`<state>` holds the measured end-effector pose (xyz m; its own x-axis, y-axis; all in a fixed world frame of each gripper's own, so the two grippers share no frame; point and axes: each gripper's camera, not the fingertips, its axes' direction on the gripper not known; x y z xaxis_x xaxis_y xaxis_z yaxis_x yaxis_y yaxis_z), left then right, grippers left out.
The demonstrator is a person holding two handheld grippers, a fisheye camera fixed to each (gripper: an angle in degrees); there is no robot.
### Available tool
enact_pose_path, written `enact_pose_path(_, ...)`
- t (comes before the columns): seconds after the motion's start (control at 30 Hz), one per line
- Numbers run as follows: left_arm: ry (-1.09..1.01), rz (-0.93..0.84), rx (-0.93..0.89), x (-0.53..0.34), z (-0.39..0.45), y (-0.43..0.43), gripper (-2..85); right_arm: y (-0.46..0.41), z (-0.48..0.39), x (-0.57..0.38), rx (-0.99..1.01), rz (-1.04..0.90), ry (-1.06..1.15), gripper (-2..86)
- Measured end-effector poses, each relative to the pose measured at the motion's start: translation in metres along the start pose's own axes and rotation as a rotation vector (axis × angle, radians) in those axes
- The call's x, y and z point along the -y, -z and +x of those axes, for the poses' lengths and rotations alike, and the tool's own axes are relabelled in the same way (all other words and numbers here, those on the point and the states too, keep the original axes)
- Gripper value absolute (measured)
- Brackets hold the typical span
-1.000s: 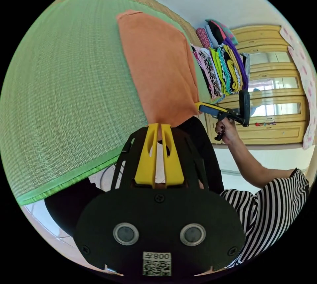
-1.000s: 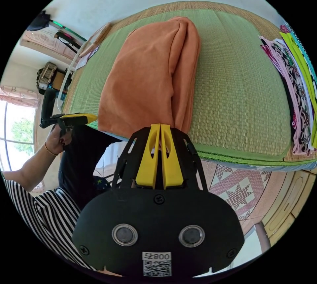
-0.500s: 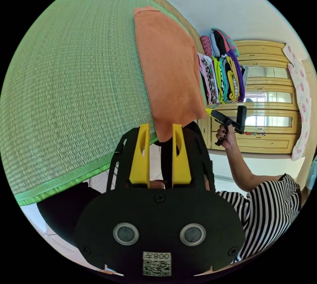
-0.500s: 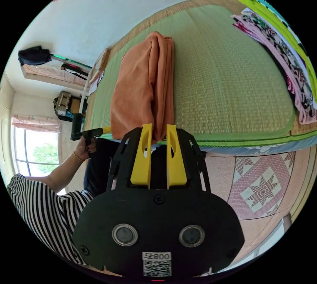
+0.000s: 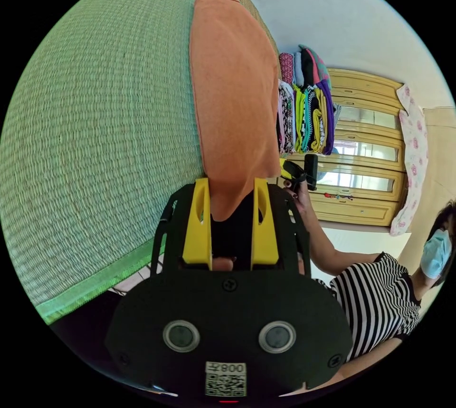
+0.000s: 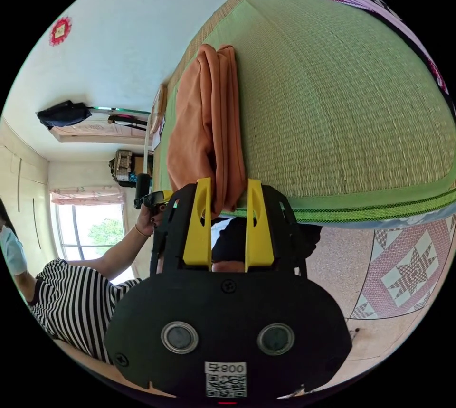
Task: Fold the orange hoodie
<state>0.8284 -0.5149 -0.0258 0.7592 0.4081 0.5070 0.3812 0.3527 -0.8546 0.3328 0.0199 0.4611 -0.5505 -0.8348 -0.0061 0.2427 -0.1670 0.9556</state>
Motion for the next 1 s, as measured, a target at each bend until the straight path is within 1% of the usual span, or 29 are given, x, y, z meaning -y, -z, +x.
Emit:
enact_pose_path(0.2,0.001,-0.007,-0.017,-0.009,-0.013,-0.017,12.7,-0.016,0.025,-0.006,0.046,-0.003,-0.017,11.6)
enact_pose_path(0.6,0.015,-0.027,-0.056,-0.024,-0.031,-0.051,11.9,-0.065,0.039,-0.006,0.098,-0.066,0.008,11.5)
enact_pose_path(0.9,0.026,-0.037,-0.115,-0.038,-0.041,-0.073,11.8,-0.098,0.047,-0.013,0.144,-0.091,0.007,10.6)
enact_pose_path(1.0,0.035,-0.022,-0.183,-0.046,-0.046,-0.078,12.6,-0.101,0.054,-0.021,0.179,-0.077,-0.011,11.3)
